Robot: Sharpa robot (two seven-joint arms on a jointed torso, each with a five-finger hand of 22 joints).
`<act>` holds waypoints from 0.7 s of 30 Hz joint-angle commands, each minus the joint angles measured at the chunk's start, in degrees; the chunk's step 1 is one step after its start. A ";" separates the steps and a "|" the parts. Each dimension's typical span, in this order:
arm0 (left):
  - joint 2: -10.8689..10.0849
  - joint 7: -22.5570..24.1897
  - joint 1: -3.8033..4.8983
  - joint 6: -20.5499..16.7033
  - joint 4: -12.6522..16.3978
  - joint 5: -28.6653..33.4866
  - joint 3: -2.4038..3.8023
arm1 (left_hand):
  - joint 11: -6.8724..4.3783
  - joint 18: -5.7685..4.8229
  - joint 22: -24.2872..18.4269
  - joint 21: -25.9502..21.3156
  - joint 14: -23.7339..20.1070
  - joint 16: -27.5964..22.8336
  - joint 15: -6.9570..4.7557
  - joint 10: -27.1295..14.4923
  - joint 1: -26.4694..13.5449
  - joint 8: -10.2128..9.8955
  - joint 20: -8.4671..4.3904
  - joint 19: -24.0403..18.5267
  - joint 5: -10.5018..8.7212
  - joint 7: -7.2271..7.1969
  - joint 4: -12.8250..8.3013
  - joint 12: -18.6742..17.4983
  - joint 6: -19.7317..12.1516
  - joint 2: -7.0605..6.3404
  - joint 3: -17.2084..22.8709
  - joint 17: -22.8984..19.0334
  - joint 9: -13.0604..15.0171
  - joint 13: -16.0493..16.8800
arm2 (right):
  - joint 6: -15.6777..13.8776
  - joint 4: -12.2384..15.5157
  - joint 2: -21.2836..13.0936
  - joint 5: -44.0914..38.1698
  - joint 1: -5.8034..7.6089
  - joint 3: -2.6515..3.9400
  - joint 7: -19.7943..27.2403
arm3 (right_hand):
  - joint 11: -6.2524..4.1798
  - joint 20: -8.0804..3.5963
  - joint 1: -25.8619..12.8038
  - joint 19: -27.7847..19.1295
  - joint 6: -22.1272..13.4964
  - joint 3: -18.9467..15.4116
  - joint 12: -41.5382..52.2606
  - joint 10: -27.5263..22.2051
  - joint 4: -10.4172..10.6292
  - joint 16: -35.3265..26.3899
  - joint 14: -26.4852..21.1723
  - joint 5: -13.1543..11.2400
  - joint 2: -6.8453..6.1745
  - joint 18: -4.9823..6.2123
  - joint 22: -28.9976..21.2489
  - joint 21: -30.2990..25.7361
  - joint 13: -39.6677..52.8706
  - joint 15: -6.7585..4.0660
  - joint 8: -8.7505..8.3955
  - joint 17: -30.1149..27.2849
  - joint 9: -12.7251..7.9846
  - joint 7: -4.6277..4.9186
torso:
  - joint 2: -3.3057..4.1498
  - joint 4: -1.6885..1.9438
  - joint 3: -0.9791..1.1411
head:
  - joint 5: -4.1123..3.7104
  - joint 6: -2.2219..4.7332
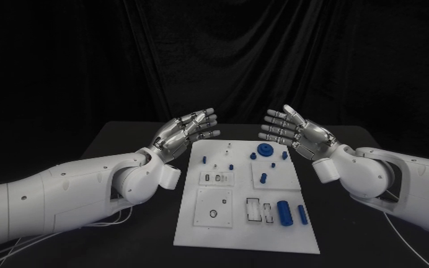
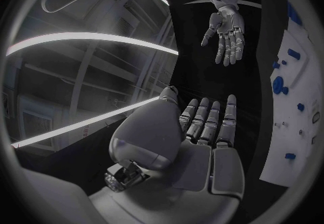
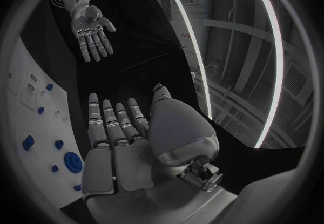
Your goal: Assemble the parts on the task board
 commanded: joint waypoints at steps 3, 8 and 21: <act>-2.55 15.57 0.05 -1.79 2.10 -2.07 0.04 | 0.50 -1.40 0.23 0.61 0.38 0.47 -0.12 0.92 1.60 0.45 -0.05 -0.05 3.08 0.04 -0.39 1.43 1.60 -0.66 1.04 0.03 0.15 0.13 | 0.87 0.90 -1.23 -0.97 1.21 0.08 -1.23 | 0.59 0.03 6.00 3.93 2.88 1.53 5.03 2.06 -3.53 3.64 4.58 5.06 -1.17 -0.96 -0.31 0.92 0.17 0.39 1.99 0.47 0.21 0.36 | 0.92 0.84 -0.29 | -0.54 -2.09; -5.25 16.59 0.07 -2.62 3.93 -2.93 0.04 | 0.75 -1.96 -0.33 -0.48 -0.43 -0.10 -0.23 0.74 2.30 0.42 -0.06 -2.11 4.65 0.10 -0.76 1.73 2.00 -1.09 1.82 -0.08 0.14 0.07 | -0.88 0.97 -2.00 -2.88 2.80 0.08 -1.41 | 0.93 -0.15 11.20 11.34 8.31 3.50 9.03 5.81 -8.01 6.76 10.61 8.04 -1.94 0.35 0.56 4.20 0.49 -0.44 4.73 1.40 0.72 0.65 | 1.43 1.08 -0.39 | -0.90 -4.31; -9.52 17.36 0.31 -2.39 7.38 -3.58 0.40 | 1.78 -2.37 -0.81 -1.33 -0.29 0.25 0.38 1.06 3.06 0.70 -0.07 -3.69 6.22 0.32 -1.43 2.46 3.74 -1.07 3.41 0.01 0.31 0.12 | -10.02 0.70 -2.54 -21.05 9.11 0.08 -7.18 | 1.07 -5.33 16.86 22.85 16.27 6.36 14.07 17.51 -13.58 18.02 29.87 2.93 -4.81 0.66 7.99 18.91 0.37 -5.50 5.27 4.20 0.37 0.82 | 5.11 1.86 -0.91 | -2.57 -6.69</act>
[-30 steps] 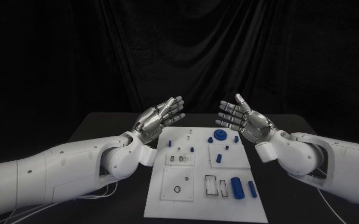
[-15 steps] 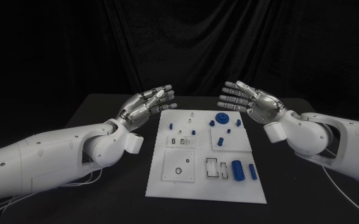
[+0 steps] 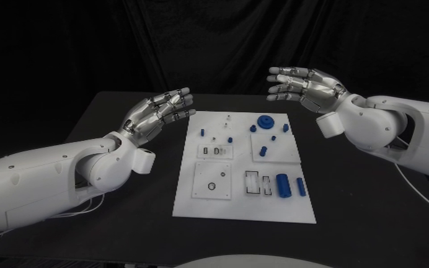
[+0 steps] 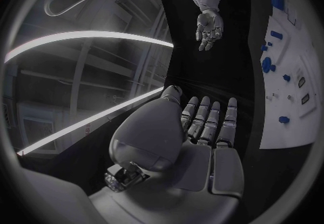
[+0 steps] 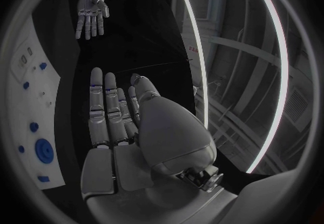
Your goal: Assemble the parts on the task board
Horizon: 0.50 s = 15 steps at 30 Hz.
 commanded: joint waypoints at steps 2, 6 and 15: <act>-0.91 17.31 0.25 0.05 0.80 -0.98 0.26 | 0.46 -0.60 -0.15 -0.47 0.17 0.29 0.46 0.12 0.53 0.22 -0.08 -0.66 0.26 -0.05 -0.01 0.36 0.57 -0.02 0.51 0.03 0.10 0.08 | -5.70 0.09 -0.40 -14.53 2.18 0.05 -6.29 | -0.02 -0.19 -0.15 -1.67 1.24 -0.58 0.26 1.47 0.02 -0.22 -0.51 -1.68 -1.17 -0.51 1.14 1.59 -0.15 0.26 -0.24 -0.31 -0.08 -0.23 | 2.45 0.67 -0.18 | -1.36 0.00; -0.92 17.44 0.31 0.22 0.48 -0.99 0.35 | 0.64 -0.65 -0.31 -0.78 0.16 0.31 0.64 0.12 0.58 0.21 -0.08 -1.11 0.37 0.02 -0.07 0.40 0.63 0.07 0.83 0.02 0.09 0.06 | -7.77 0.45 -0.89 -24.30 3.86 0.05 -8.85 | 0.08 -0.36 0.75 -1.46 1.92 -0.38 0.00 2.18 -0.84 0.72 0.69 -1.80 -1.69 -0.26 2.44 3.62 -0.16 -0.10 -0.70 -0.13 -0.09 0.10 | 3.51 1.13 -0.31 | -2.50 -0.05; -0.30 17.71 0.34 0.80 0.10 -1.00 0.43 | 0.84 -0.71 -0.50 -1.14 0.22 0.48 0.88 0.05 0.66 0.18 -0.09 -1.67 0.73 0.07 -0.20 0.43 0.68 0.17 1.37 0.04 0.07 0.04 | -13.99 0.32 -0.97 -52.84 5.58 0.05 -15.37 | -1.73 -3.50 1.00 2.87 8.48 2.32 -4.78 10.03 -0.41 11.56 11.13 -3.02 -3.49 0.25 13.21 19.53 -0.35 -3.85 -4.22 4.95 -0.01 0.40 | 5.59 2.15 -0.68 | -4.35 -0.13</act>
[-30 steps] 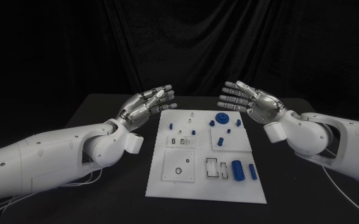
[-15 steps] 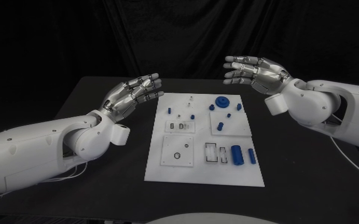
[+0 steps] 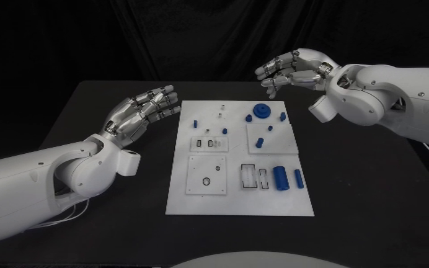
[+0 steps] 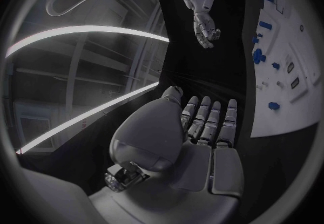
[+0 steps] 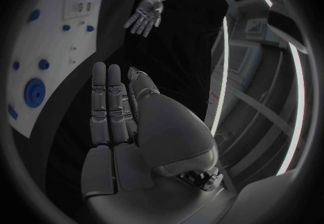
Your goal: Assemble the parts on the task board
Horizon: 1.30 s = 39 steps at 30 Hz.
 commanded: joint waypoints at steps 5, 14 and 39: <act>0.04 17.73 0.17 1.12 0.48 -0.61 0.14 | 0.49 -0.72 -0.14 -0.26 0.11 0.34 0.36 -0.07 0.48 0.16 0.03 -0.45 0.40 0.11 -0.14 0.17 0.27 0.01 0.61 0.08 0.01 0.04 | -8.31 0.18 0.45 -32.33 0.38 0.04 -10.06 | -1.54 -0.69 -1.56 8.09 3.32 2.64 -2.67 6.17 3.64 14.98 10.89 -7.38 -1.37 0.31 5.42 8.97 -0.01 -1.33 -2.04 8.25 0.08 -0.46 | 2.20 1.01 -0.55 | -1.04 0.14; -0.62 17.41 0.17 1.62 2.42 -0.62 0.32 | 1.06 -0.59 -0.31 -0.54 0.59 0.98 0.97 0.03 0.38 0.22 0.02 -0.86 0.51 0.33 -0.21 0.40 0.83 0.01 1.39 0.18 0.06 0.05 | -12.10 1.08 0.98 -57.83 0.34 0.03 -16.11 | -2.98 -2.48 -2.23 24.33 5.45 8.65 -11.66 14.22 11.52 33.84 23.37 -9.85 -7.75 -4.14 34.10 27.08 0.02 -3.08 -6.68 41.98 0.67 -2.96 | 4.04 1.94 -1.60 | -2.45 1.41; -1.73 16.85 0.14 2.37 3.91 -0.63 0.35 | 1.46 -0.50 -0.65 -1.17 0.48 1.11 1.30 -0.14 0.28 0.21 0.07 -1.72 0.55 0.57 -0.33 0.38 1.08 -0.13 2.16 0.15 0.06 0.02 | -9.42 2.83 0.74 -74.54 -1.25 0.02 -20.14 | -3.29 -3.59 -5.16 27.05 5.48 11.22 -17.76 15.49 14.60 34.44 25.36 -13.41 -11.74 -5.21 40.51 30.10 0.24 -4.24 -9.62 45.90 0.89 -4.69 | 7.40 3.95 -2.79 | -4.08 2.32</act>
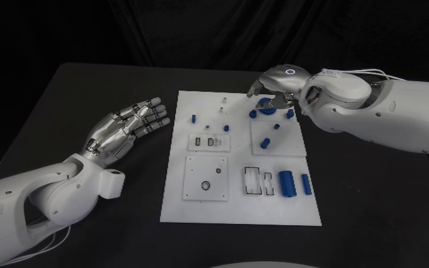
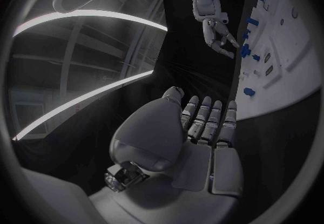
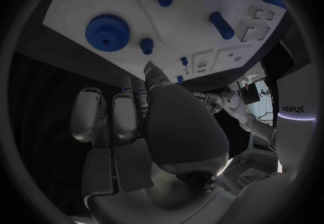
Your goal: Assemble the parts on the task board
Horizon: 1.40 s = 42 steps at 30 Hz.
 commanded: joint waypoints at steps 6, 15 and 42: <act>0.16 16.50 0.11 1.54 0.04 -0.53 0.05 | 0.53 -0.50 -0.17 -0.54 -0.26 0.17 0.29 -0.05 0.24 0.23 0.16 -0.66 0.32 0.06 0.01 0.11 0.63 -0.10 0.60 0.02 0.09 0.03 | 0.82 0.40 -0.45 -2.42 -0.66 0.04 -2.44 | -0.25 -0.06 0.08 0.02 3.04 1.52 -0.55 3.12 0.13 -0.58 0.29 2.01 -0.65 -0.25 0.19 -0.12 0.24 0.18 0.33 0.15 0.84 0.62 | 0.83 0.00 0.07 | 0.18 -0.16; 0.21 16.10 0.11 1.95 -0.07 -0.53 0.05 | 0.70 -0.46 -0.29 -0.74 -0.26 0.28 0.47 -0.20 0.19 0.24 0.17 -0.92 0.26 0.19 -0.03 0.02 0.80 -0.11 0.96 0.03 0.11 0.01 | 0.65 0.50 -0.74 -2.44 -1.09 0.04 -2.30 | -0.63 0.20 0.04 -0.08 4.53 2.78 -0.31 5.97 0.45 -0.82 0.26 3.77 -1.04 -0.24 0.26 -0.25 0.51 0.47 0.33 0.09 1.42 1.03 | 1.10 0.12 -0.06 | -0.01 -0.02; 0.46 15.13 0.11 2.90 -0.81 0.18 0.04 | 1.10 -0.38 -0.58 -1.26 -0.26 0.57 0.91 -0.47 0.01 0.29 0.21 -1.56 0.06 0.48 -0.24 -0.04 1.19 -0.43 1.87 0.06 0.16 0.00 | -0.47 0.14 -0.49 -2.44 -2.17 0.04 -0.71 | -0.51 0.04 0.78 -0.92 2.83 6.14 -2.22 6.51 0.44 -1.88 -0.35 7.76 -2.48 0.03 -0.64 -1.18 0.34 0.17 -1.79 -1.05 1.48 1.11 | 1.17 -0.03 -0.34 | 0.07 -0.78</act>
